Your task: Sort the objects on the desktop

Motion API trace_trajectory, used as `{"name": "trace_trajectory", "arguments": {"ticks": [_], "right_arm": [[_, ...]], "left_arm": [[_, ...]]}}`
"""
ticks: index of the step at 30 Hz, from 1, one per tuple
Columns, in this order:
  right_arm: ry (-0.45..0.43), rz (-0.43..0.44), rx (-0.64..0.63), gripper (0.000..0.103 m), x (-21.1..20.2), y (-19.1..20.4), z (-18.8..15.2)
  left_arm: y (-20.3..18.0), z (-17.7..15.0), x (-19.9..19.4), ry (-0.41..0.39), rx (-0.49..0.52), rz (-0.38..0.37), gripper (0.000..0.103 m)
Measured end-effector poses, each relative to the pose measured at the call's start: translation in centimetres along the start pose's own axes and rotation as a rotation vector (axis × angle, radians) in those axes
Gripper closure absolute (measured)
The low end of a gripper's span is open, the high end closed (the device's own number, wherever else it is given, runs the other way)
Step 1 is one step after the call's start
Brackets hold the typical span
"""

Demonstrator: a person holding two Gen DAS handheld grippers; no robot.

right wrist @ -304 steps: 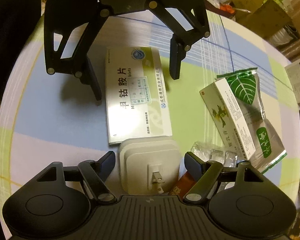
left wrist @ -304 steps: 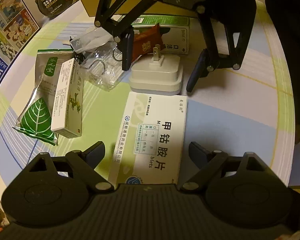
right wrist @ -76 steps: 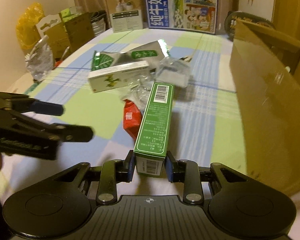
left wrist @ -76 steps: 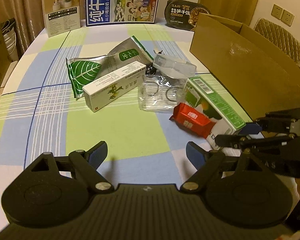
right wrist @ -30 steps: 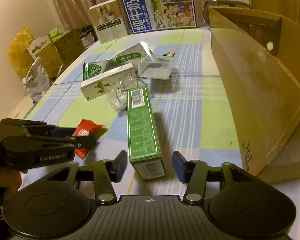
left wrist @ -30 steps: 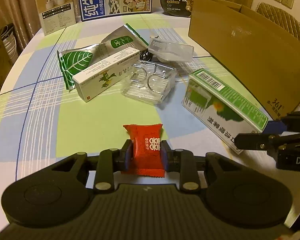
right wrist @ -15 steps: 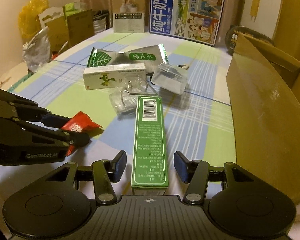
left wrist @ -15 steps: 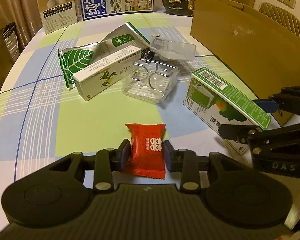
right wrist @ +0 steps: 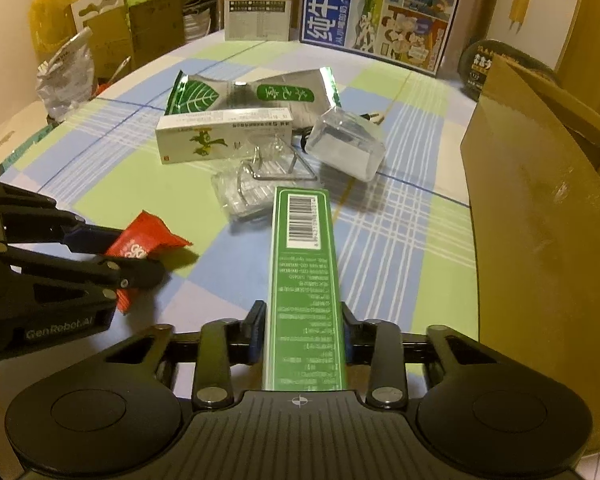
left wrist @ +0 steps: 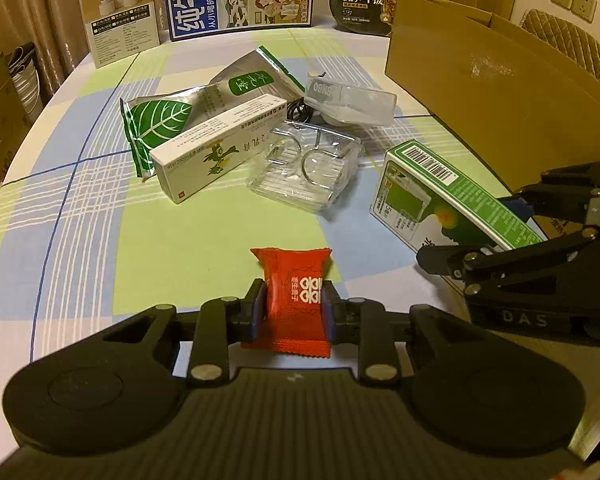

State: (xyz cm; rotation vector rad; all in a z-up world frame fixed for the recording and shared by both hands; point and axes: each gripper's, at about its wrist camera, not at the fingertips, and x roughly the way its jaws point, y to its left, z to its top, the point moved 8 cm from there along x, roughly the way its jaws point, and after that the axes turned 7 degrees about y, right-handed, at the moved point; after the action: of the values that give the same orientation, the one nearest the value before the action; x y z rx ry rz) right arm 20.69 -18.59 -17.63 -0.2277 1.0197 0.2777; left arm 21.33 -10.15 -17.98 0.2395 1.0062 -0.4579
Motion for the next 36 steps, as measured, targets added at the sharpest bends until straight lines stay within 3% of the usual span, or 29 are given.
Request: {"name": "trace_trajectory", "arguments": {"ticks": [13,36], "right_arm": [[-0.015,0.007,0.048,0.075,-1.4,-0.3,-0.8],[-0.096,-0.024,0.114,0.075,-8.5,-1.9,-2.2]], "left_arm": [[-0.1,-0.3,-0.4,0.005,-0.005,0.000,0.082],[-3.5,-0.4,-4.0,-0.029,0.005,-0.031,0.082]]}}
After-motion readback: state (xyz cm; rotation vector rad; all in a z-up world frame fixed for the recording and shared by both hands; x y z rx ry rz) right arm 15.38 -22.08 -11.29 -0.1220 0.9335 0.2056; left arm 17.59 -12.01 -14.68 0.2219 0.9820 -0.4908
